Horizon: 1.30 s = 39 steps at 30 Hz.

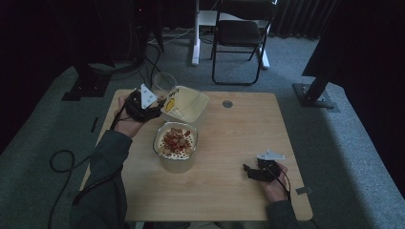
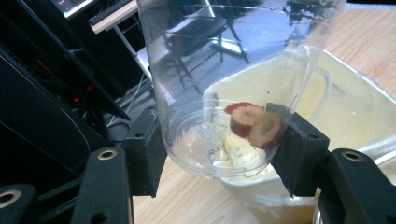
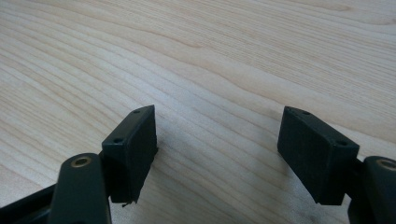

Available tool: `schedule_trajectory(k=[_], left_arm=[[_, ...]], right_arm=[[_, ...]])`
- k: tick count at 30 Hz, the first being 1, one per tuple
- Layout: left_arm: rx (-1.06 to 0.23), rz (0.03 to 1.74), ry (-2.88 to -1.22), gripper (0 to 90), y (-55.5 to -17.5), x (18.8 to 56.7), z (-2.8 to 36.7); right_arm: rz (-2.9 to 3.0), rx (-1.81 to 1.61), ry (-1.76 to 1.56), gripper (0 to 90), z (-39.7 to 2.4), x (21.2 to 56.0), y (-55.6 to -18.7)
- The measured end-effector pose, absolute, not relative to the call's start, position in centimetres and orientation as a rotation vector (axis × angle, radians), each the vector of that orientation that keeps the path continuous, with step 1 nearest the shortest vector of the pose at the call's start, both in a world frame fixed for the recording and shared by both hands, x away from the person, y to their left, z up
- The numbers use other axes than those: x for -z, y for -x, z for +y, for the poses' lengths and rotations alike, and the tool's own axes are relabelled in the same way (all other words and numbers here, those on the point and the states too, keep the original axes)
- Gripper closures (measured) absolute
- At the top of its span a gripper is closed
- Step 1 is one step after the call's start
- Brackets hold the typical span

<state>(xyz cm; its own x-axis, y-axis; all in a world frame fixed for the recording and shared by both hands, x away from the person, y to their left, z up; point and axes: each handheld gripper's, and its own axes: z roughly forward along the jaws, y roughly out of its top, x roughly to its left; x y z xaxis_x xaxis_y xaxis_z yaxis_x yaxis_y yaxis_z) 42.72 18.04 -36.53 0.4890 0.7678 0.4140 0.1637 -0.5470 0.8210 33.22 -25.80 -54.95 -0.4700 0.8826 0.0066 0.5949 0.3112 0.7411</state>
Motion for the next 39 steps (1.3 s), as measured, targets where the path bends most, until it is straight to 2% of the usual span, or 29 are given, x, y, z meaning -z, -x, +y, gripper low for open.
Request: schedule_trajectory(k=[16, 26, 29, 30, 33, 39], left_arm=[[-0.961, 0.812, -1.938, 41.6, -45.7, 34.7, 16.7], [-0.907, 0.842, -1.956, 41.5, -47.9, 35.1, 15.1], [-0.856, 0.852, -1.966, 41.4, -48.7, 35.4, 14.5], [-0.847, 0.851, -1.967, 40.0, -49.0, 35.6, 14.3], [-0.756, 0.878, -1.993, 18.3, -49.9, 35.8, 13.8], [-0.778, 0.891, -1.997, 16.9, -49.9, 36.0, 13.8]], right_arm=[[2.181, -0.973, -1.316, 27.8, -25.8, 54.9, -33.2], [2.182, -0.973, -1.315, 27.8, -25.8, 54.9, -33.2], [2.184, -0.972, -1.312, 27.8, -25.8, 54.9, -33.1], [2.183, -0.973, -1.311, 27.8, -25.9, 55.0, -33.1], [2.184, -0.973, -1.312, 27.8, -25.9, 54.9, -33.0], [2.184, -0.974, -1.311, 27.8, -25.9, 55.0, -33.0]])
